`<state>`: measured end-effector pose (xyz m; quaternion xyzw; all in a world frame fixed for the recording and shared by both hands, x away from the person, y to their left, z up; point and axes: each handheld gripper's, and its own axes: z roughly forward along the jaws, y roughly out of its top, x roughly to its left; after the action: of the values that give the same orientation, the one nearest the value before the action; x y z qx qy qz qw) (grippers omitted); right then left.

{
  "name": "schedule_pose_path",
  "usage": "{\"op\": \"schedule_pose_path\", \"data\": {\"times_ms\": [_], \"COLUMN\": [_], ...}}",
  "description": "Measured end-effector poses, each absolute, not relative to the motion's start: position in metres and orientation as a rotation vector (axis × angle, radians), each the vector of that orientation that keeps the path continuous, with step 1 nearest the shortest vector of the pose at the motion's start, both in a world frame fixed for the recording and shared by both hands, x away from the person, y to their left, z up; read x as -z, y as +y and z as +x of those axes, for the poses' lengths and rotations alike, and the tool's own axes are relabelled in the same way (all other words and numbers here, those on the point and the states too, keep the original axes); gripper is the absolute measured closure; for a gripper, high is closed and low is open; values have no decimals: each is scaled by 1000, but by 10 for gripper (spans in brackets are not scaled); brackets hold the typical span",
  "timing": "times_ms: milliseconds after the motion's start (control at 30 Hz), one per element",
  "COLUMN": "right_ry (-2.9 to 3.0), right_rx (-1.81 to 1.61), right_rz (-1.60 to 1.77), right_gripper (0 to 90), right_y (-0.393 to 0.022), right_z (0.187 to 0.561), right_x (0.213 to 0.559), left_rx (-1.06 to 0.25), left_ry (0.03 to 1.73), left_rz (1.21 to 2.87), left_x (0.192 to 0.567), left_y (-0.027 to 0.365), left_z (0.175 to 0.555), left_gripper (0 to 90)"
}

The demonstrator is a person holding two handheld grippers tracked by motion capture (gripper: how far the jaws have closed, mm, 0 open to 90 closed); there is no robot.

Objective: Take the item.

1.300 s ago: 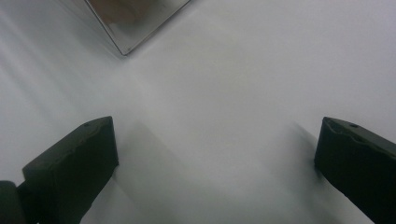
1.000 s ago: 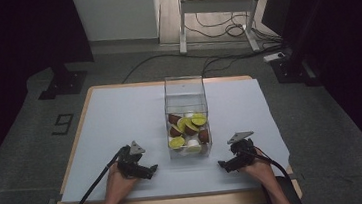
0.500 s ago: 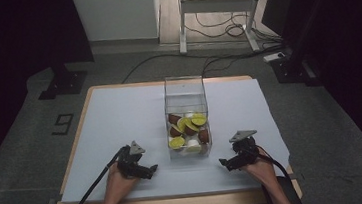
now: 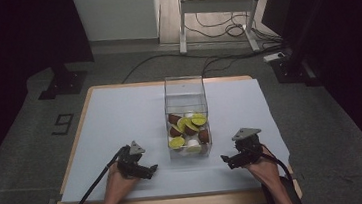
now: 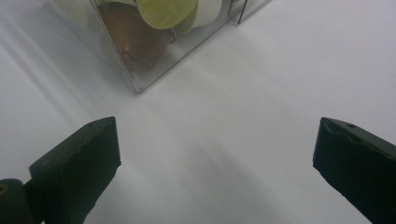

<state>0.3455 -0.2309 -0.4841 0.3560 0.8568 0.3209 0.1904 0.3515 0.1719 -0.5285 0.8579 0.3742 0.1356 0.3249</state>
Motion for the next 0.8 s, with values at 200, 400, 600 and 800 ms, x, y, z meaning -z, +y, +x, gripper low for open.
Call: {"op": "schedule_pose_path", "data": {"times_ms": [200, 400, 600, 800], "right_ry": [2390, 2390, 2402, 2424], "right_rx": [-943, -1032, -1077, -1049], "right_rz": [977, 1025, 1038, 1009], "right_gripper": [15, 17, 6, 1], "right_y": [-229, -229, -225, -218], "right_z": [343, 342, 341, 343], "right_x": [474, 462, 453, 446], "left_rx": [-356, -357, -357, -358], "left_ry": [980, 979, 979, 979], "left_rz": [2252, 2252, 2252, 2252], "left_x": [528, 529, 529, 529], "left_y": [172, 172, 172, 172], "left_z": [352, 351, 351, 351], "left_gripper": [0, 0, 0, 0]}}
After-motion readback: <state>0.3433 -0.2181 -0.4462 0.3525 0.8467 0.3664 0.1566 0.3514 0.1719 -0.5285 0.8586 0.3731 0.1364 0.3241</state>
